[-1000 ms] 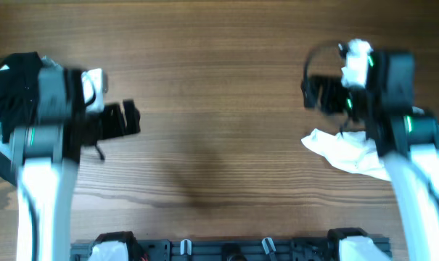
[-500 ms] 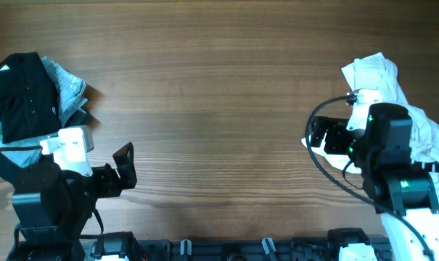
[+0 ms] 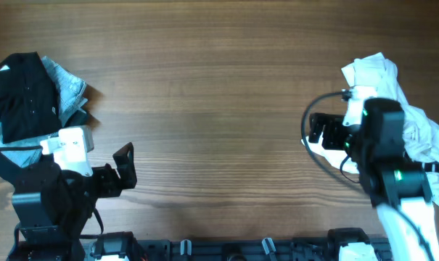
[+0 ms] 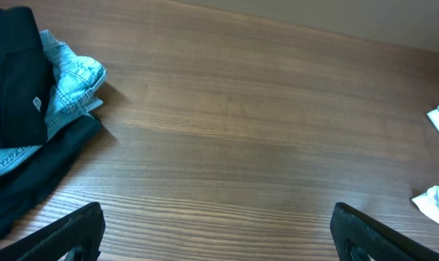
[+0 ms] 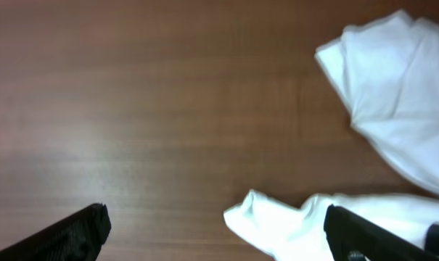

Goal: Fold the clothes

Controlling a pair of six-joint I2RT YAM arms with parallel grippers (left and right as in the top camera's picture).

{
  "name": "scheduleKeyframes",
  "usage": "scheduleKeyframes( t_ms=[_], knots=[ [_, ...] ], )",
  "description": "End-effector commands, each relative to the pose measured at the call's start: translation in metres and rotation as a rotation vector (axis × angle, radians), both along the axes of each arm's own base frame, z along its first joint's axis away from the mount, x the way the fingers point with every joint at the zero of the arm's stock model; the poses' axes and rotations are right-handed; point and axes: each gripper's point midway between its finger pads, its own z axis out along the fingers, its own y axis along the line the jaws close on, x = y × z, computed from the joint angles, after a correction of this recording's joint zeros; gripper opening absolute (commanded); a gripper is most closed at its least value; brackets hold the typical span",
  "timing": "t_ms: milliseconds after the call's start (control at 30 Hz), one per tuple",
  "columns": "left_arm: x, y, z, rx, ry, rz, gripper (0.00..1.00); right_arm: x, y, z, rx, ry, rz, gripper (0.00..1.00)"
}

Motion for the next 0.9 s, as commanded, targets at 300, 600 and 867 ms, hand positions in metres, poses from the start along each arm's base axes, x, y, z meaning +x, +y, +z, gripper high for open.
scheduleKeyframes(
  t_ms=[300, 600, 867],
  knots=[
    [0.0, -0.002, -0.002, -0.016, 0.005, -0.002, 1.0, -0.049, -0.005, -0.001, 0.009, -0.653, -0.001, 1.0],
    [0.0, -0.002, -0.002, -0.016, 0.005, -0.002, 1.0, -0.038, -0.011, -0.027, -0.027, -0.732, -0.032, 1.0],
    [0.0, -0.002, -0.002, -0.016, 0.005, -0.002, 1.0, -0.038, -0.011, -0.027, -0.026, -0.73, -0.033, 1.0]
  ],
)
